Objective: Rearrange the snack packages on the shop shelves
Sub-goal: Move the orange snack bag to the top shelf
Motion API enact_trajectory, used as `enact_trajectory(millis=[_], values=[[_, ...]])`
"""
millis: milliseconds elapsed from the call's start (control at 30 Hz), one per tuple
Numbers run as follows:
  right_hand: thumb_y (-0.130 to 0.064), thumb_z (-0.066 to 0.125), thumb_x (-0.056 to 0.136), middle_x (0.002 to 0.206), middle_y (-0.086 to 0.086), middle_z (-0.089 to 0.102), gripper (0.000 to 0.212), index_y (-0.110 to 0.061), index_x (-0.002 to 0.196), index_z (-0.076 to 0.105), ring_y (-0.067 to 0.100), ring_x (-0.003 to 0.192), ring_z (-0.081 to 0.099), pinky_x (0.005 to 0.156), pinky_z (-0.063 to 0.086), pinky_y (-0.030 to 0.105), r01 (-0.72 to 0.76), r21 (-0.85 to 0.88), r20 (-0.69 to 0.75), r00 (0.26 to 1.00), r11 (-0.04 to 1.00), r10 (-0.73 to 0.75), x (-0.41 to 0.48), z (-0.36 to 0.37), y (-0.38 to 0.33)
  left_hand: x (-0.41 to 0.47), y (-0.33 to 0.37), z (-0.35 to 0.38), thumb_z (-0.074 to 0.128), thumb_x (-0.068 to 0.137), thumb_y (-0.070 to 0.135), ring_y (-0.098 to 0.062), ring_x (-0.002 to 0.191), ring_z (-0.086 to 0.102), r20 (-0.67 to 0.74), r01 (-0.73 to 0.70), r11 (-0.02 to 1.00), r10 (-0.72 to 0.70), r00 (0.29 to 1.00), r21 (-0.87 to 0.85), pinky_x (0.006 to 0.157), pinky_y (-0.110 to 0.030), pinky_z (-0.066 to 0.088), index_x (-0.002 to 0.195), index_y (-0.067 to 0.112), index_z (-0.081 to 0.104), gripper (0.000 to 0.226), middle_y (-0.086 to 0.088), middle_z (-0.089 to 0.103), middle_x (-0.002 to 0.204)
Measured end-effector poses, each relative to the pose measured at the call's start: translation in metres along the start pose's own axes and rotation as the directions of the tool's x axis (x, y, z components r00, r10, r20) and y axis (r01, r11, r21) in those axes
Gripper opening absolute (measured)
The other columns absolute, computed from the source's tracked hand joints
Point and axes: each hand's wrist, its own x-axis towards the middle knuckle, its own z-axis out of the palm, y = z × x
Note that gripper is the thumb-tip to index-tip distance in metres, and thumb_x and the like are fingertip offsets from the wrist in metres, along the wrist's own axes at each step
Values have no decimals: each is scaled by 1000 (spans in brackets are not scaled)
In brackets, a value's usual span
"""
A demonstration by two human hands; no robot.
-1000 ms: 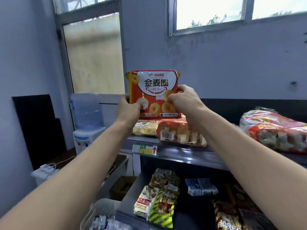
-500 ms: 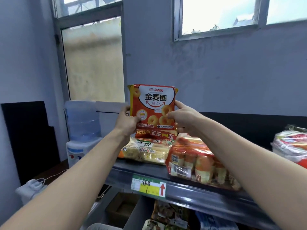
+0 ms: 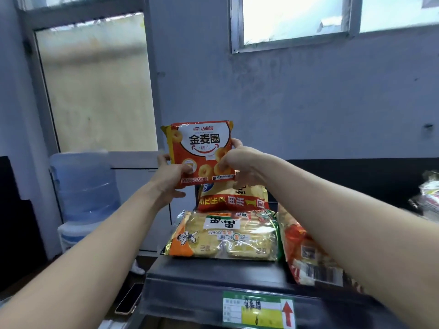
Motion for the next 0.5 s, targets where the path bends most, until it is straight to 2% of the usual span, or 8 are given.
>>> enact_trajectory(millis=[100, 233, 300, 367, 400, 433, 500], values=[[2, 45, 91, 135, 11, 46, 75, -32, 146, 8, 35, 124, 47, 100, 40, 62, -43, -28, -6, 999, 999, 43, 12, 14, -1, 14, -11, -7, 54, 88, 5, -23, 87, 56, 19, 32, 999, -31, 999, -30, 94, -58, 38, 117, 23, 23, 47, -6, 51, 98], [2, 46, 91, 141, 13, 40, 76, -36, 145, 10, 41, 127, 42, 99, 34, 70, -110, -63, -36, 993, 992, 108, 21, 12, 3, 26, -24, -6, 55, 86, 7, -33, 102, 55, 94, 93, 995, -90, 991, -27, 90, -57, 39, 118, 21, 24, 47, -12, 50, 113], [2, 46, 91, 137, 12, 44, 74, -33, 146, 11, 36, 123, 47, 97, 43, 60, -102, -105, -67, 993, 989, 96, 21, 4, 5, 28, -27, 0, 54, 85, 5, -33, 104, 55, 151, 117, 992, -107, 983, -56, 84, -54, 43, 119, 21, 25, 47, -12, 51, 117], [1, 46, 92, 125, 8, 51, 70, -29, 147, 13, 27, 110, 55, 81, 51, 42, -88, -164, -107, 992, 983, 72, 19, -4, 7, 30, -29, 9, 55, 84, 4, -31, 106, 55, 217, 135, 986, -111, 970, -101, 84, -55, 45, 121, 21, 26, 49, -11, 51, 119], [1, 47, 92, 120, 7, 52, 69, -28, 146, 15, 24, 105, 56, 76, 51, 37, -91, -189, -133, 989, 978, 67, 17, -9, 9, 31, -30, 13, 55, 83, 4, -30, 106, 55, 244, 141, 983, -110, 964, -114, 88, -58, 44, 121, 22, 27, 51, -11, 52, 120], [1, 48, 91, 118, 5, 53, 69, -28, 146, 18, 23, 104, 55, 77, 51, 36, -97, -211, -158, 985, 973, 64, 17, -14, 12, 32, -31, 18, 55, 83, 4, -30, 105, 55, 267, 145, 982, -108, 958, -123, 90, -59, 43, 121, 22, 28, 51, -11, 52, 118], [2, 49, 89, 113, 4, 54, 62, -26, 140, 27, 23, 104, 51, 81, 45, 37, -129, -212, -183, 979, 969, 90, 15, -23, 19, 32, -30, 27, 55, 82, 3, -28, 102, 56, 303, 146, 980, -99, 948, -135, 82, -54, 47, 119, 22, 29, 49, -9, 53, 114]])
